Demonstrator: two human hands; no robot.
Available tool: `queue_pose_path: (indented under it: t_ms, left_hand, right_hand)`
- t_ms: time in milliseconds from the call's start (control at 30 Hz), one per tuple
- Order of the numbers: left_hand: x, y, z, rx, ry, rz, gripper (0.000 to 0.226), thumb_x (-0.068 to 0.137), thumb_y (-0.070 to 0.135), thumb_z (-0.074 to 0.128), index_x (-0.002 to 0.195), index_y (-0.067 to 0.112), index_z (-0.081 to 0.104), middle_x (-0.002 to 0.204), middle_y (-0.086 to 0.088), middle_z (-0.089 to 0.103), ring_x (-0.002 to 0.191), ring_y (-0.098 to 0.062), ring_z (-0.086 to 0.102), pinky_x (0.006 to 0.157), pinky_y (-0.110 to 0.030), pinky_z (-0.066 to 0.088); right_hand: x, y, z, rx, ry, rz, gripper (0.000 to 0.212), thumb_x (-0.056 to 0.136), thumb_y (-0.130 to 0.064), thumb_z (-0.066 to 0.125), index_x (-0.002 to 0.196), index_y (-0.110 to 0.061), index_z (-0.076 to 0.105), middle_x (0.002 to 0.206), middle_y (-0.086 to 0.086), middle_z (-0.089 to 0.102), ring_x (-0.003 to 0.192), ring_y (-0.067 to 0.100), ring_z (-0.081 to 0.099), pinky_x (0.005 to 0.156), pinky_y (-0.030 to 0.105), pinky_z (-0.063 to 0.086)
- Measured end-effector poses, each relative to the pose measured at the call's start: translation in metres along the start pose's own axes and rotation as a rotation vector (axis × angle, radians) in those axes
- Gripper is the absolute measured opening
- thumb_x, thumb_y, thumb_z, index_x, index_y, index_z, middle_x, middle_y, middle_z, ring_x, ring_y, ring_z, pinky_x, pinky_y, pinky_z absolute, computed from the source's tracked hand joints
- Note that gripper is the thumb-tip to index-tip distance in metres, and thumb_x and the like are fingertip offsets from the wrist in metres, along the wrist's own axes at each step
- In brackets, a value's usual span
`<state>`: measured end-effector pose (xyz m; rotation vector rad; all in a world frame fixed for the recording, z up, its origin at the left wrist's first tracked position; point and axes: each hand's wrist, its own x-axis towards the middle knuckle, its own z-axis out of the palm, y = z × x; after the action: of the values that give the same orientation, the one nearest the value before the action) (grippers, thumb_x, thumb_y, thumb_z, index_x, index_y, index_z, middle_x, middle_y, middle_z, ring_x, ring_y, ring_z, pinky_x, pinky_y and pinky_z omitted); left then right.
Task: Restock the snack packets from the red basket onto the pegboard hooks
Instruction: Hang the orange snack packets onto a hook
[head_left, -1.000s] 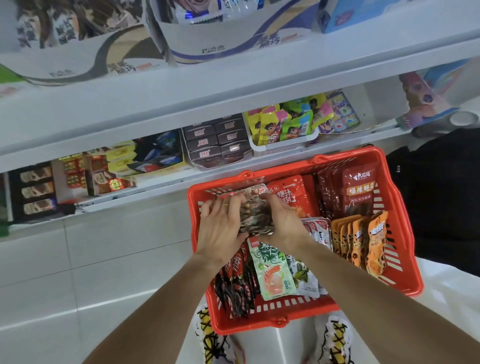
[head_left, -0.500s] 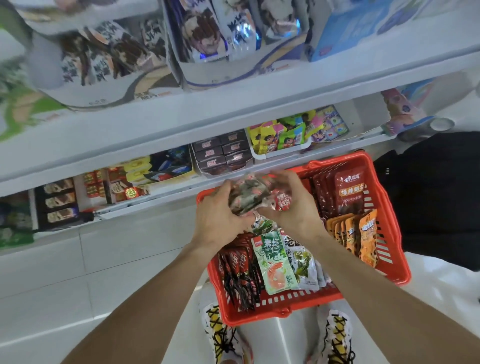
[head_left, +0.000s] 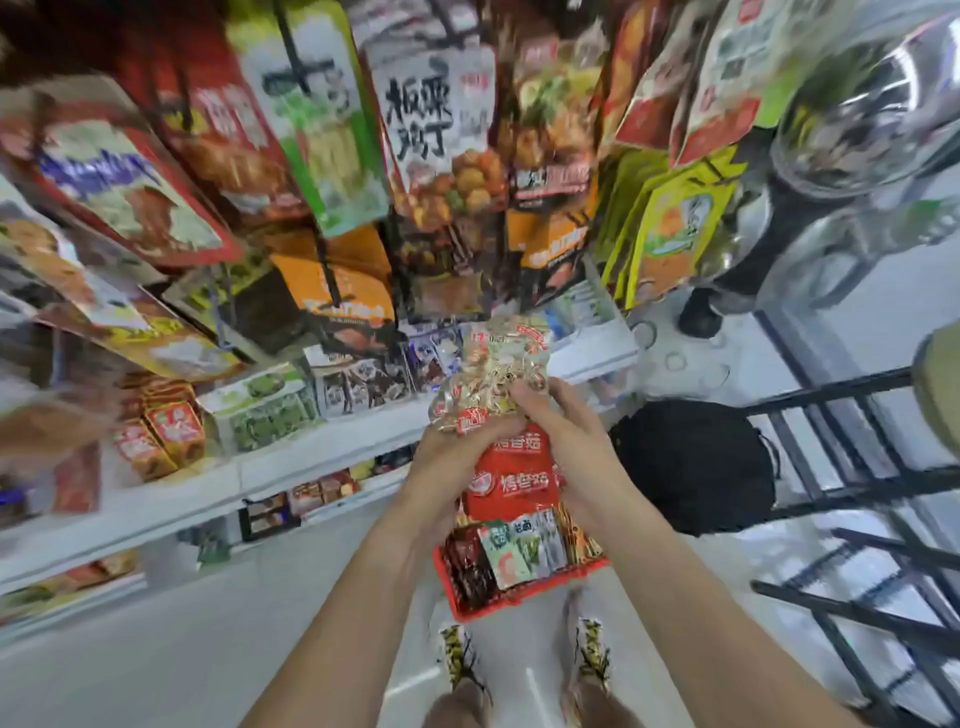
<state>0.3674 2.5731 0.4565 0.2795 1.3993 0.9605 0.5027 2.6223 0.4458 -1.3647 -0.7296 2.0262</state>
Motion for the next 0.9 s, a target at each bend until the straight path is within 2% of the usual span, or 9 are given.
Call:
queue_pose_path:
  t_ms: [33, 100, 167, 267, 400, 533, 667, 733, 900]
  left_hand:
    - [-0.011, 0.010, 0.005, 0.000, -0.018, -0.005, 0.026, 0.074, 0.021, 0.093, 0.097, 0.015, 0.082, 0.099, -0.016, 0.081, 0.087, -0.033, 0.079, 0.082, -0.044, 0.065]
    - [-0.052, 0.047, 0.020, 0.052, -0.065, 0.015, 0.033, 0.066, 0.026, 0.098, 0.092, 0.011, 0.084, 0.098, -0.019, 0.080, 0.091, -0.038, 0.079, 0.088, -0.052, 0.063]
    - [-0.100, 0.083, 0.037, 0.064, -0.105, 0.077, 0.053, 0.065, 0.031, 0.097, 0.109, 0.008, 0.080, 0.101, -0.016, 0.081, 0.094, -0.035, 0.079, 0.091, -0.051, 0.062]
    - [-0.154, 0.128, 0.059, 0.019, -0.142, 0.215, 0.064, 0.065, 0.056, 0.088, 0.119, 0.022, 0.080, 0.118, -0.008, 0.079, 0.111, -0.030, 0.075, 0.106, -0.053, 0.054]
    - [-0.195, 0.174, 0.087, -0.052, -0.169, 0.294, 0.059, 0.090, 0.066, 0.062, 0.122, 0.020, 0.079, 0.122, -0.013, 0.077, 0.112, -0.035, 0.074, 0.107, -0.054, 0.053]
    - [-0.215, 0.210, 0.112, -0.052, -0.190, 0.321, 0.061, 0.103, 0.061, 0.048, 0.127, 0.012, 0.074, 0.119, -0.018, 0.077, 0.107, -0.036, 0.075, 0.099, -0.051, 0.058]
    - [-0.227, 0.235, 0.133, -0.022, -0.215, 0.364, 0.050, 0.104, 0.055, 0.051, 0.114, 0.014, 0.078, 0.110, -0.015, 0.080, 0.093, -0.028, 0.078, 0.085, -0.039, 0.063]
    - [-0.229, 0.246, 0.140, -0.038, -0.224, 0.349, 0.050, 0.104, 0.052, 0.054, 0.122, 0.012, 0.076, 0.113, -0.016, 0.079, 0.103, -0.031, 0.077, 0.092, -0.042, 0.062]
    - [-0.228, 0.267, 0.168, -0.172, -0.289, 0.303, 0.053, 0.100, 0.054, 0.060, 0.126, 0.009, 0.076, 0.120, -0.019, 0.077, 0.108, -0.031, 0.073, 0.099, -0.046, 0.057]
  right_hand:
    - [-0.011, -0.011, 0.005, 0.019, 0.013, -0.020, 0.049, 0.082, -0.037, 0.085, 0.124, -0.030, 0.060, 0.125, 0.008, 0.072, 0.103, 0.029, 0.076, 0.088, 0.048, 0.061]
    - [-0.049, -0.050, 0.020, 0.075, 0.037, -0.104, 0.070, 0.077, -0.036, 0.085, 0.137, -0.037, 0.049, 0.132, 0.004, 0.068, 0.105, 0.026, 0.075, 0.087, 0.046, 0.061]
    - [-0.097, -0.087, 0.037, 0.102, 0.053, -0.196, 0.093, 0.073, -0.039, 0.085, 0.154, -0.033, 0.040, 0.145, 0.005, 0.059, 0.115, 0.025, 0.070, 0.095, 0.047, 0.059]
    - [-0.143, -0.128, 0.054, 0.165, 0.044, -0.328, 0.087, 0.086, -0.034, 0.079, 0.160, -0.025, 0.035, 0.157, 0.000, 0.046, 0.132, 0.023, 0.059, 0.109, 0.052, 0.050]
    - [-0.176, -0.170, 0.067, 0.095, 0.037, -0.514, 0.102, 0.064, -0.065, 0.089, 0.152, -0.034, 0.048, 0.157, -0.005, 0.048, 0.144, 0.025, 0.049, 0.116, 0.055, 0.042]
    - [-0.200, -0.215, 0.073, 0.028, 0.012, -0.657, 0.119, 0.055, -0.073, 0.080, 0.159, -0.034, 0.036, 0.159, -0.011, 0.042, 0.145, 0.018, 0.045, 0.117, 0.052, 0.042]
    - [-0.211, -0.240, 0.074, -0.023, 0.012, -0.786, 0.078, 0.077, -0.066, 0.080, 0.144, -0.035, 0.053, 0.140, -0.009, 0.065, 0.129, 0.016, 0.062, 0.112, 0.049, 0.048]
    - [-0.211, -0.250, 0.070, -0.029, -0.014, -0.785, 0.079, 0.072, -0.069, 0.083, 0.139, -0.035, 0.058, 0.132, -0.008, 0.070, 0.126, 0.017, 0.065, 0.111, 0.050, 0.048]
    - [-0.189, -0.273, 0.052, 0.058, -0.097, -0.743, 0.058, 0.084, -0.038, 0.084, 0.136, -0.029, 0.060, 0.132, 0.001, 0.071, 0.118, 0.020, 0.070, 0.101, 0.047, 0.056]
